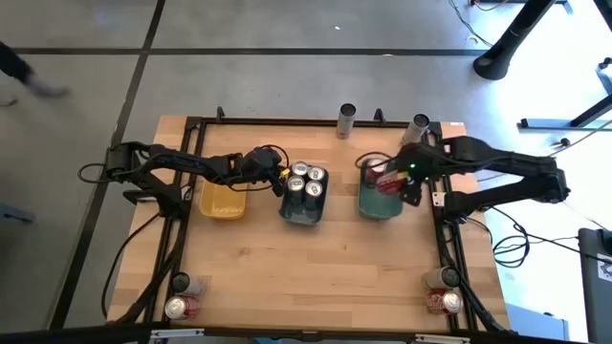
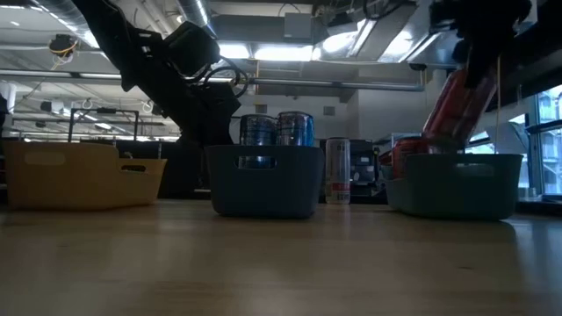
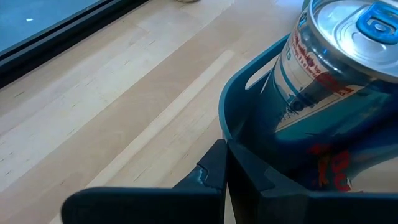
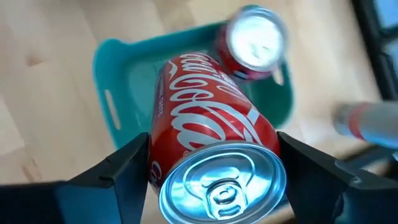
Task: Sort soda cans
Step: Put the red soda can into green bin
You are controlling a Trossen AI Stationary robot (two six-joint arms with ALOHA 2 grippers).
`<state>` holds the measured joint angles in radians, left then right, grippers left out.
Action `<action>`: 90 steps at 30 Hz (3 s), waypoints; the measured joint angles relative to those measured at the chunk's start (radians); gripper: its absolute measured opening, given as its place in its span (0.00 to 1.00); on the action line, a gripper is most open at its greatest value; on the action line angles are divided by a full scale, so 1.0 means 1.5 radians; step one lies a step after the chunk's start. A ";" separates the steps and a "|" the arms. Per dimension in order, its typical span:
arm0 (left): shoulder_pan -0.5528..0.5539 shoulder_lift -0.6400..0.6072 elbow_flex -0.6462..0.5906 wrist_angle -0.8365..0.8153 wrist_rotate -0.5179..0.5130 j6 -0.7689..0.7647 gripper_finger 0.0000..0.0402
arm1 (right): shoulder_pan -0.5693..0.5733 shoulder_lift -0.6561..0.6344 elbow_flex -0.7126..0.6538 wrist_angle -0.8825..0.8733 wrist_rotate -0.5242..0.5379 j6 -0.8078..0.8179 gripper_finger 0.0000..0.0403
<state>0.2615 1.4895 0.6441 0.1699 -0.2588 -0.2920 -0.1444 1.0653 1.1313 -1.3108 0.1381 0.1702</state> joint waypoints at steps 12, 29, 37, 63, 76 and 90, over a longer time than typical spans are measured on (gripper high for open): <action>0.000 0.000 0.000 0.000 0.000 0.000 0.00 | -0.006 0.136 -0.065 0.048 0.028 -0.070 0.71; 0.000 0.000 0.000 0.000 0.000 -0.006 0.00 | -0.110 0.228 -0.064 0.076 0.019 -0.155 0.81; 0.000 0.000 0.000 0.000 0.000 -0.005 0.00 | -0.109 0.225 -0.053 0.044 0.023 -0.162 0.96; 0.000 0.000 0.000 0.004 0.000 0.005 0.00 | 0.085 0.152 0.120 -0.102 0.006 0.098 0.98; -0.013 0.000 0.000 0.011 0.000 -0.007 0.00 | 0.140 0.152 0.119 0.022 0.018 0.019 0.98; -0.112 0.000 0.008 0.074 0.000 0.075 0.00 | 0.340 0.152 0.119 -0.012 -0.052 0.205 0.98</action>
<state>0.0933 1.4895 0.6559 0.2812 -0.2589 -0.1802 0.3652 1.2930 1.3098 -1.3285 0.0603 0.4782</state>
